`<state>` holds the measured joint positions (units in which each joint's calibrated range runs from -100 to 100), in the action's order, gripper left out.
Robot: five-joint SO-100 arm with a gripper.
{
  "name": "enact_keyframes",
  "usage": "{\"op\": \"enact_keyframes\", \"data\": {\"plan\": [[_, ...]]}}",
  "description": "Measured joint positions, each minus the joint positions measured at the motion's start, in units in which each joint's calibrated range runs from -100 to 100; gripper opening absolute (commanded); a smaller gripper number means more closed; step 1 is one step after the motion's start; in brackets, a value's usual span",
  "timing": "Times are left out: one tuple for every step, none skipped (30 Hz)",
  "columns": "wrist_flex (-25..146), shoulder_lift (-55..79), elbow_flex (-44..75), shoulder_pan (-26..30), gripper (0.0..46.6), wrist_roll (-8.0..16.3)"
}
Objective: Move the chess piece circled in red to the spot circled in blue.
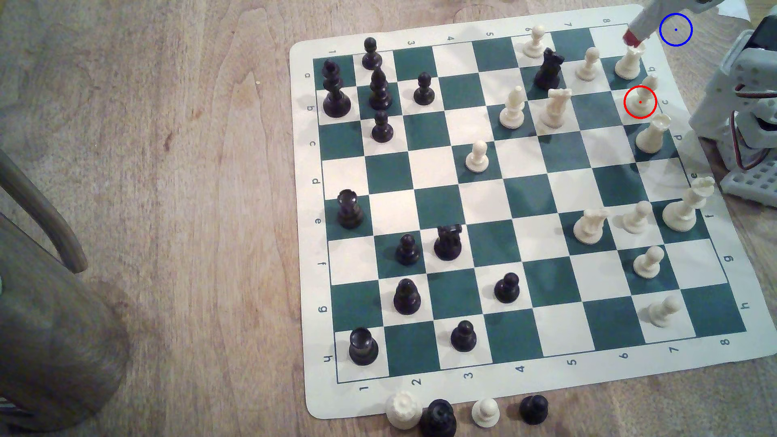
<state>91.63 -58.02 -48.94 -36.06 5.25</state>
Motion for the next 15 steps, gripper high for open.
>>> {"op": "enact_keyframes", "data": {"plan": [[0.00,1.26,0.00,-0.07,20.6,0.00],[0.00,3.69,0.00,0.00,20.3,0.00],[0.00,4.52,0.00,0.00,20.0,0.00],[0.00,5.53,-0.36,0.00,19.9,0.00],[0.00,6.87,-1.45,0.00,19.6,0.00],[-0.64,9.38,-3.52,0.00,19.5,0.00],[-0.96,10.05,-4.16,0.00,19.4,0.00],[-1.75,10.98,-4.97,0.00,19.2,0.00],[-3.51,12.65,-7.14,0.00,19.1,0.00],[-3.75,13.32,-7.86,-0.07,19.1,0.00],[-3.98,13.57,-8.68,0.00,19.1,0.00],[-3.90,13.57,-9.04,0.00,19.1,0.00],[-4.62,13.74,-9.40,0.00,19.1,0.00],[-4.78,13.74,-9.49,0.00,19.3,0.00],[-5.10,13.74,-9.85,0.00,19.3,0.00]]}}
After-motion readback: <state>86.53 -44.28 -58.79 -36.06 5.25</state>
